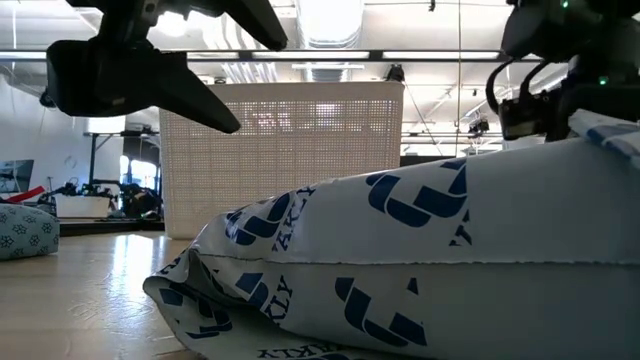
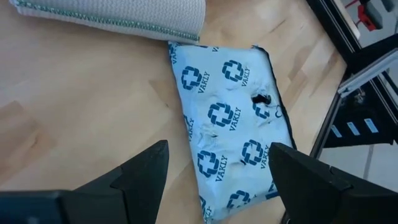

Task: Pick & place medical supplies in basket/bin
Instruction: Put the band aid box into the white bin

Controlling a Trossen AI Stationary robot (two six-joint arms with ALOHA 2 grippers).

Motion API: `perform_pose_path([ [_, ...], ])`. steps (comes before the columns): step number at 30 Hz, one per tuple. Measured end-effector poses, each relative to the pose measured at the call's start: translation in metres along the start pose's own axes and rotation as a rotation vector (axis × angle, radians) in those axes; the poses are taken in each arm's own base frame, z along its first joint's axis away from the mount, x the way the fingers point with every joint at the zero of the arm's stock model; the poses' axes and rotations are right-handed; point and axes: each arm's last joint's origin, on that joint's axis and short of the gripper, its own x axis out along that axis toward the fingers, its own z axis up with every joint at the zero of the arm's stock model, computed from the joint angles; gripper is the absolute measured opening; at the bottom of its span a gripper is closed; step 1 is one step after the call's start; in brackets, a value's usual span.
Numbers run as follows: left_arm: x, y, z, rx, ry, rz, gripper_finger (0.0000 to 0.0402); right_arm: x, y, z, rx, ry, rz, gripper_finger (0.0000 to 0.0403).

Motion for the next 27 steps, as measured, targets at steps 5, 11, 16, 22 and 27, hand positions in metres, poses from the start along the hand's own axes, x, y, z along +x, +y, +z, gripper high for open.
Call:
perform_pose_path([
  [5, 0.004, 0.002, 0.006, -0.009, 0.018, 0.008, 0.0255, 0.013, -0.003, -0.003, -0.044, -0.011, -0.018, 0.0352],
  [11, 0.01, 0.006, 0.017, -0.011, 0.003, 0.026, 0.0255, 0.028, 0.004, 0.002, 0.111, 0.011, 0.04, 0.0352],
  [16, 0.016, 0.009, 0.03, 0.007, -0.013, 0.043, 0.0255, 0.034, 0.016, 0.015, 0.253, -0.006, 0.038, 0.0337],
  [22, 0.022, 0.013, 0.041, -0.007, -0.034, 0.061, 0.0255, 0.027, 0.035, 0.034, 0.238, -0.044, 0.12, 0.0289],
  [27, 0.021, 0.012, 0.042, 0.013, -0.035, 0.06, 0.0255, 0.02, 0.041, 0.042, 0.24, -0.068, 0.139, 0.0224],
])
